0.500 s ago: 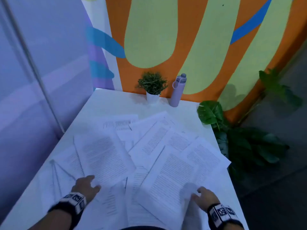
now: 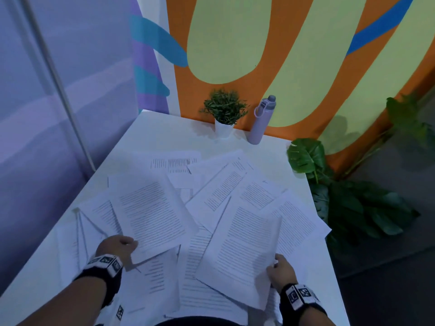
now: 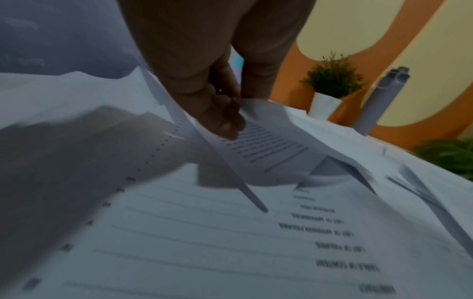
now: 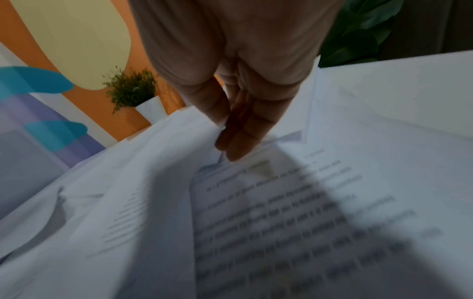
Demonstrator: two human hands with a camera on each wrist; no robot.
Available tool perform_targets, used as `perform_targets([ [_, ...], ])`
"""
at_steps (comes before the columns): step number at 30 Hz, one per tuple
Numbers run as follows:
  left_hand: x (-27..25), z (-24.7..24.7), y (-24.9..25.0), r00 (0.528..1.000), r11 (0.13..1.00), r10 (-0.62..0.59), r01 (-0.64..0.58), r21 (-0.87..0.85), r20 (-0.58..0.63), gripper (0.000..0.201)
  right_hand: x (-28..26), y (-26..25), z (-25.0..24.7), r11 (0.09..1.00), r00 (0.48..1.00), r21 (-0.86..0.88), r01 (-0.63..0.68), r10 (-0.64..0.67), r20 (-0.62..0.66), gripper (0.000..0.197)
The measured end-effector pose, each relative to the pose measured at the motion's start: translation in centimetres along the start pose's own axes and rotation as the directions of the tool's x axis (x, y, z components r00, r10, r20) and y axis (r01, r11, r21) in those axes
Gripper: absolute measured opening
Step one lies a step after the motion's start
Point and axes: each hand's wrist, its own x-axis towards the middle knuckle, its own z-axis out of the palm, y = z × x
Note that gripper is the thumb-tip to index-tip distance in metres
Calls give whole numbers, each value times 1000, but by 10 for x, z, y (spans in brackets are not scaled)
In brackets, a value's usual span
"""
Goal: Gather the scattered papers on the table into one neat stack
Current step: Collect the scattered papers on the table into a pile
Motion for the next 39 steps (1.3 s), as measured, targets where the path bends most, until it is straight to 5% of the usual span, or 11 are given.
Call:
perform_targets([
  [2, -3, -7, -5, 997, 996, -52, 47, -77, -52, 34, 4, -3, -16, 1000, 995, -28, 14, -17, -102, 32],
  [7, -13, -9, -26, 986, 946, -164, 169, -277, 41, 81, 26, 6, -49, 997, 966, 31, -70, 75, -249, 29],
  [11, -28, 2, -31, 954, 940, -194, 247, -237, 227, 35, 41, 13, -56, 989, 951, 51, -140, 148, -271, 29],
  [13, -30, 7, -30, 938, 932, -191, 265, -246, 289, 31, 48, 14, -57, 976, 935, 56, -212, 219, -281, 30],
  [16, -29, 8, -20, 962, 893, -192, 254, -372, 196, 38, 57, 13, -58, 948, 910, 30, -317, 313, -271, 33],
  [20, -29, 0, -4, 978, 971, -183, 196, -137, 104, 30, 69, 10, -59, 940, 924, -22, -341, 330, -192, 38],
  [23, -29, -7, -10, 972, 972, -234, 235, 15, -25, 42, 71, 11, -56, 939, 929, -53, -341, 327, -176, 38],
  [26, -37, -18, -19, 964, 958, -233, 250, 141, -130, 38, 68, 14, -51, 955, 943, -40, -295, 284, -174, 36],
  [30, -36, -24, -38, 974, 945, -194, 217, 243, -117, 34, 54, 5, -48, 987, 909, -40, -157, 128, -397, 28],
  [35, -31, -20, -53, 958, 994, -105, 111, 8, -268, 30, 21, -31, -61, 981, 779, 63, 184, -106, -619, 23],
  [39, -43, -25, -39, 937, 999, -40, 29, -36, -348, 20, 2, -60, -64, 902, 647, -33, 431, -335, -685, 15],
])
